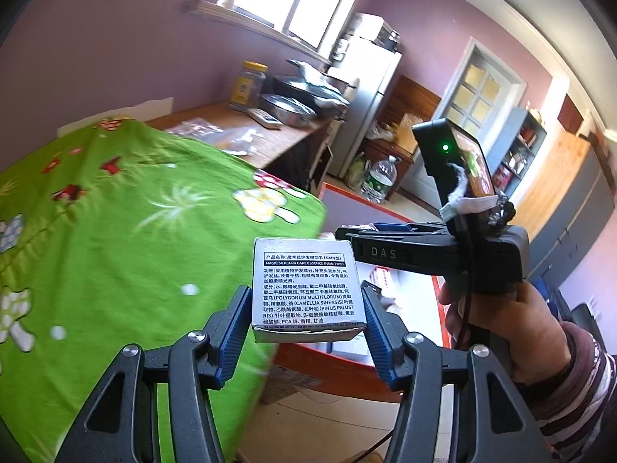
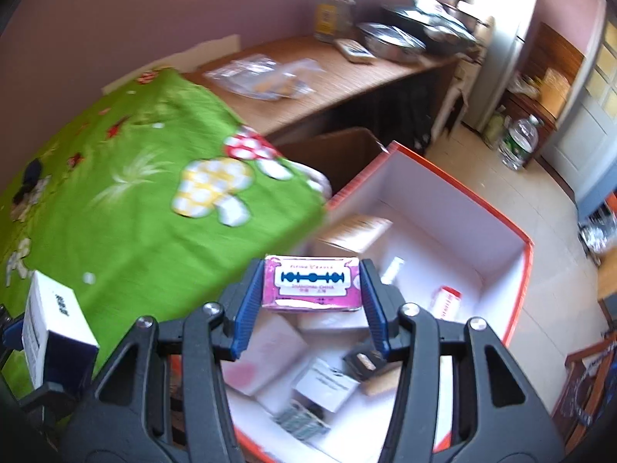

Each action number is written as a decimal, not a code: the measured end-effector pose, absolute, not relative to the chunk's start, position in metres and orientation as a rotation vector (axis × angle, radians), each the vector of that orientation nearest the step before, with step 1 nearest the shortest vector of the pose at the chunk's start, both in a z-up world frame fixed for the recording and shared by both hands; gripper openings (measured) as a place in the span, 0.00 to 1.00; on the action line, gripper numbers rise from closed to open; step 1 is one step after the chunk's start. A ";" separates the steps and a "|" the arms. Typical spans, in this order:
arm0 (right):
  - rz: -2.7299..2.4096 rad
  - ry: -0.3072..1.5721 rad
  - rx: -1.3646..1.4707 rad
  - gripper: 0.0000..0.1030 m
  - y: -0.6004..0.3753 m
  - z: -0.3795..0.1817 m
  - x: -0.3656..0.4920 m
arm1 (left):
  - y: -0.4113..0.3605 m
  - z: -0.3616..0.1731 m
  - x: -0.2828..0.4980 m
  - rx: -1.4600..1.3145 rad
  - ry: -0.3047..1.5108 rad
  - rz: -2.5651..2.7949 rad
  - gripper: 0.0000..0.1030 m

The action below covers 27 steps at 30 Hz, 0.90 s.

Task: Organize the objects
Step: 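Carry the white box and pink pack to the storage box and release both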

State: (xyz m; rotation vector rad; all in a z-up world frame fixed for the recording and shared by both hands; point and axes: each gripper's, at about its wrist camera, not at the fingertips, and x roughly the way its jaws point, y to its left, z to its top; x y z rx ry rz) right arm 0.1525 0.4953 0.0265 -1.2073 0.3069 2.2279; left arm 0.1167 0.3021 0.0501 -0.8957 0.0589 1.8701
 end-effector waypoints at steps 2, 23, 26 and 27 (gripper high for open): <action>2.197 0.335 -1.210 0.52 0.506 0.021 0.163 | 0.313 0.048 0.124 -0.886 0.091 1.866 0.55; 2.017 0.463 -1.214 0.53 0.570 -0.011 0.208 | 0.399 0.015 0.152 -0.899 0.270 1.732 0.55; 2.007 0.476 -1.205 0.59 0.575 -0.011 0.210 | 0.407 0.012 0.152 -0.903 0.278 1.707 0.56; 2.005 0.480 -1.201 0.64 0.576 -0.012 0.210 | 0.410 0.011 0.152 -0.906 0.276 1.696 0.58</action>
